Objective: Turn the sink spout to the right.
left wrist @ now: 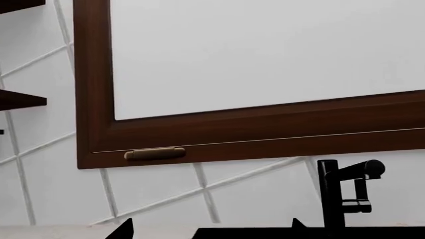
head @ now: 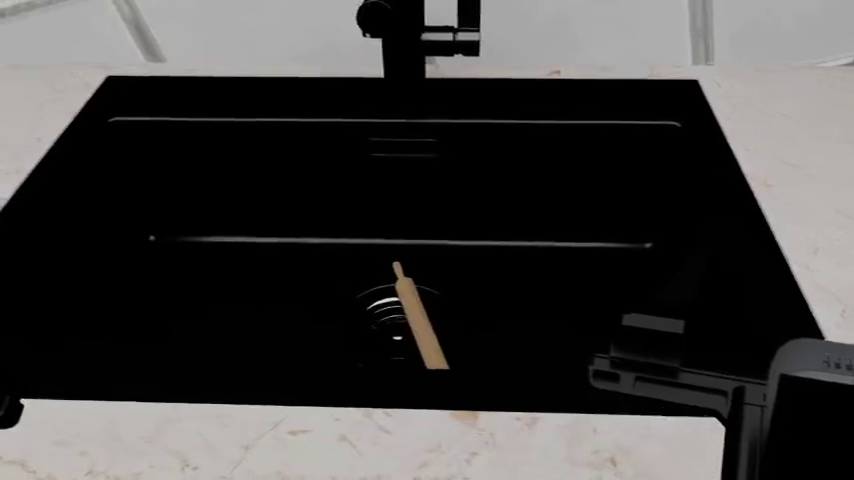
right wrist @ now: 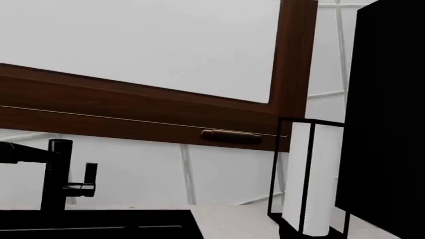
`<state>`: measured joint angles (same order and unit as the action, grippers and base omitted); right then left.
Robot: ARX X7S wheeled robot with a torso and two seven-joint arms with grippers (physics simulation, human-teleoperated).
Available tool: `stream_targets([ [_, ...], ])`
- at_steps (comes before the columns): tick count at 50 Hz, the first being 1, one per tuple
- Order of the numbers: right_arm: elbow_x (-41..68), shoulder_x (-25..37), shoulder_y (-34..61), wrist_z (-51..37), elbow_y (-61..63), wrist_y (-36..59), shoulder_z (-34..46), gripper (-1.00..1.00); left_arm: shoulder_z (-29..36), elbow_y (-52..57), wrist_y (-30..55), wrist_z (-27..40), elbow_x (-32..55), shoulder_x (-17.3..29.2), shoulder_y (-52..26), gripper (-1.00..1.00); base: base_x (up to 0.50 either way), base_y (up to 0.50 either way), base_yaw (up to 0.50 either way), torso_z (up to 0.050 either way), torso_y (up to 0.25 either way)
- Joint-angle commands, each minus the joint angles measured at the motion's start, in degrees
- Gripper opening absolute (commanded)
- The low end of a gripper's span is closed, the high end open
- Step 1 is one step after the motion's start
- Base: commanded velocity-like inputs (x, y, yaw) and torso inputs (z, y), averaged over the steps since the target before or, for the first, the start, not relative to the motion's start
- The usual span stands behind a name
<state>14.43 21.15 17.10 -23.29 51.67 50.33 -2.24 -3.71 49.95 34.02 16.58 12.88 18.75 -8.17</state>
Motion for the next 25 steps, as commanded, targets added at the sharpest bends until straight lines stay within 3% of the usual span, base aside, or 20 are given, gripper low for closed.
stream_targets([
  [1, 0.37, -0.02, -0.59, -0.25, 0.00, -0.49, -0.79, 1.00, 0.53, -0.33, -0.35, 0.28, -0.19, 0.30, 0.12, 1.00, 0.28, 0.21, 0.00, 0.000, 0.000],
  [25, 0.58, -0.27, -2.29, -0.39, -1.70, -2.92, -0.65, 1.00, 1.56, -1.32, -1.87, 0.80, -0.45, 0.49, 0.79, 1.00, 0.28, 0.02, 0.00, 0.000, 0.001],
])
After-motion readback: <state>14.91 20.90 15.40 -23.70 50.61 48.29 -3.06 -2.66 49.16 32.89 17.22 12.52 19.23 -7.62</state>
